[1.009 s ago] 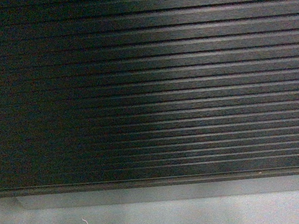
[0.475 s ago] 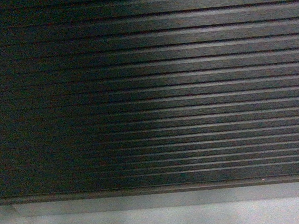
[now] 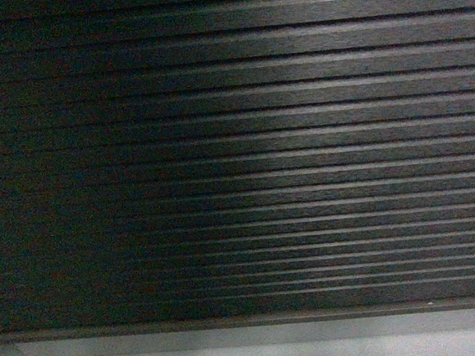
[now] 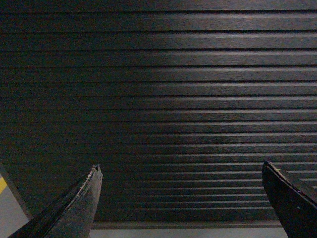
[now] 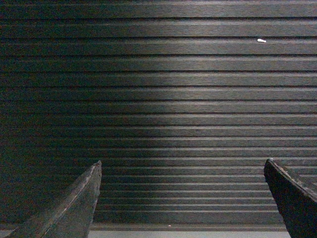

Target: Place dark red mango on scale at checkout

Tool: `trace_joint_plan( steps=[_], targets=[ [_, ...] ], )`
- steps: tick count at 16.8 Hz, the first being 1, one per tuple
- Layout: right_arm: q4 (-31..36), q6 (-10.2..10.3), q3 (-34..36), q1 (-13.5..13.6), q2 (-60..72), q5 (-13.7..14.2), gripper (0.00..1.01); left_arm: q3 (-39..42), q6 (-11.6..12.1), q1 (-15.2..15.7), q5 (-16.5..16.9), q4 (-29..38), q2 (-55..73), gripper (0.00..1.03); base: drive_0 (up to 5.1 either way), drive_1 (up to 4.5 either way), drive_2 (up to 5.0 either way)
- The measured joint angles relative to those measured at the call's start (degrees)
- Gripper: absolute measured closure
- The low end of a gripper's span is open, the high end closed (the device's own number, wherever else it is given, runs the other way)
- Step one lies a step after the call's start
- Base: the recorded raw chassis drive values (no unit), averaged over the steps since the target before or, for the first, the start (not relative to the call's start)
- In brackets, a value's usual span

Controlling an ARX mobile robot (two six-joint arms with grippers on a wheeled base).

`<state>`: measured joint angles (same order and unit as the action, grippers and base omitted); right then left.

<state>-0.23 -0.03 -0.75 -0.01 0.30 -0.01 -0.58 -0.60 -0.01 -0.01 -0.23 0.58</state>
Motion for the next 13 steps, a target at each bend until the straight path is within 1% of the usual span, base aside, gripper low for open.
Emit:
trace_joint_plan(
  steps=[13],
  targets=[
    [-0.2, 0.0, 0.0, 0.0, 0.0, 0.0, 0.03, 0.0, 0.0, 0.0, 0.0, -0.2, 0.0, 0.05, -0.2, 1.31, -1.7]
  ],
)
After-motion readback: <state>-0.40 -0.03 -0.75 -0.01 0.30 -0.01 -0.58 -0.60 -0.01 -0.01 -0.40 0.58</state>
